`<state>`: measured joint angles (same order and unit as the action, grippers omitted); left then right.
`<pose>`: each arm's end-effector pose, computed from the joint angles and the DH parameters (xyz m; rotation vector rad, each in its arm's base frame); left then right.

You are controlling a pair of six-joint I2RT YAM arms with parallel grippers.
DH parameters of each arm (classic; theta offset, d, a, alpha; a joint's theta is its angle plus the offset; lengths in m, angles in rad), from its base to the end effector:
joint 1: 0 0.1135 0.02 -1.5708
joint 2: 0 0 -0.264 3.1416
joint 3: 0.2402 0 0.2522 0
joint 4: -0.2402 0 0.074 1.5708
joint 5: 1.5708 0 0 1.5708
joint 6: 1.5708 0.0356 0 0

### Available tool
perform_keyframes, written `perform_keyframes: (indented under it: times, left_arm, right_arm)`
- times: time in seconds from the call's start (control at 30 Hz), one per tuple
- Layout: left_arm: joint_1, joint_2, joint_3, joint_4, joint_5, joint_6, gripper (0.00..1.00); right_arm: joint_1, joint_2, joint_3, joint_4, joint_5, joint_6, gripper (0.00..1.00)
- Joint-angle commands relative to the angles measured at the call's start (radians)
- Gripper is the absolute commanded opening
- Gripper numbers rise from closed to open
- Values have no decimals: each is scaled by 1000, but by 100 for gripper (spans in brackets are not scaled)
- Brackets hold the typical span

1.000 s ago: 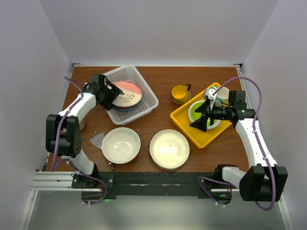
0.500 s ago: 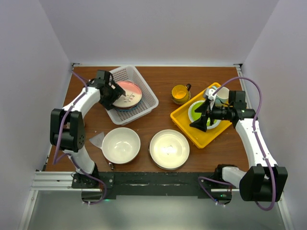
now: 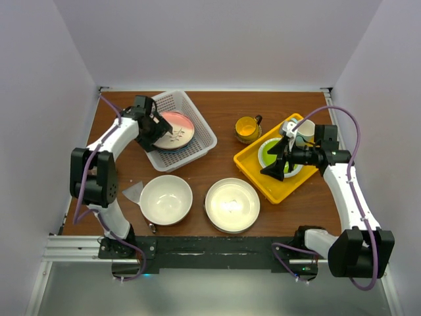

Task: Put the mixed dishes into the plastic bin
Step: Place the plate in the plastic bin.

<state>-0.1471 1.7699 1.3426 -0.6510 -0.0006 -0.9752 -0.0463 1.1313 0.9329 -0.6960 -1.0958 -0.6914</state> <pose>0.3678 -0.0545 0.2288 -1.0871 2.4732 -0.3607 0.2174 0.0216 0.2925 -1.0405 1.7598 0.8842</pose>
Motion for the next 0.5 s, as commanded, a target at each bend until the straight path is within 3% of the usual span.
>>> perform_keyframes:
  times: [0.0,0.47]
  left_arm:
    - [4,66,36,-42,-4,9,93]
    - [-6,143,151,-139,-19,-20,93]
  right_arm:
    - [-4,-28,34,-3,-38,-13,96]
    - [-10,-36,37,-13,-41,-25,96]
